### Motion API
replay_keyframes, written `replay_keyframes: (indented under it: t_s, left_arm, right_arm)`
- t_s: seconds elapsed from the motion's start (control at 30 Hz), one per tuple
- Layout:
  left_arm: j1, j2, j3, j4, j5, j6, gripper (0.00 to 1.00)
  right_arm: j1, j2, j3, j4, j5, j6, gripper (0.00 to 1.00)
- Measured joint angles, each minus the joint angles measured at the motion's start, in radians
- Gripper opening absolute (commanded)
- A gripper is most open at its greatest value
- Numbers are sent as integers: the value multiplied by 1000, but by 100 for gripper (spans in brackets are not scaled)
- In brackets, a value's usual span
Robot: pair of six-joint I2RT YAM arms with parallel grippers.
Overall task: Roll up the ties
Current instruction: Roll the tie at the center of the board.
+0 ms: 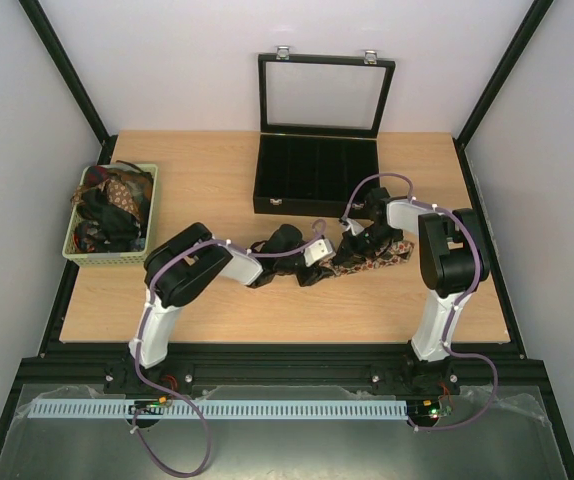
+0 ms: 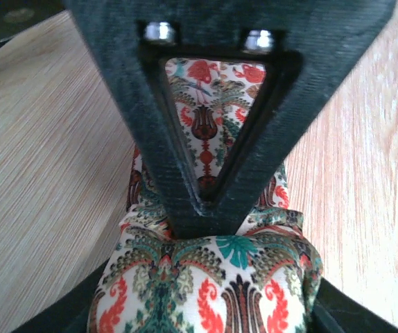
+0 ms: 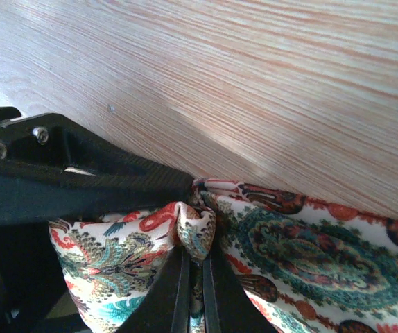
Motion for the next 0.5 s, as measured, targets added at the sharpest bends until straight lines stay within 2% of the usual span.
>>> replay_keyframes:
  t_s: [0.13,0.3,0.5]
  left_arm:
    - [7,-13,-3,-24,-6,19,37]
    - [33,-99,-82,-109,9,84,36]
    - [56,-144,-93,-212,19,166,38]
  right_arm:
    - [0,-8,-19,27,-15,27,7]
    - [33,-23,-70,79,-58,71,26]
    - [21,-24,-31,39,-81,66,52]
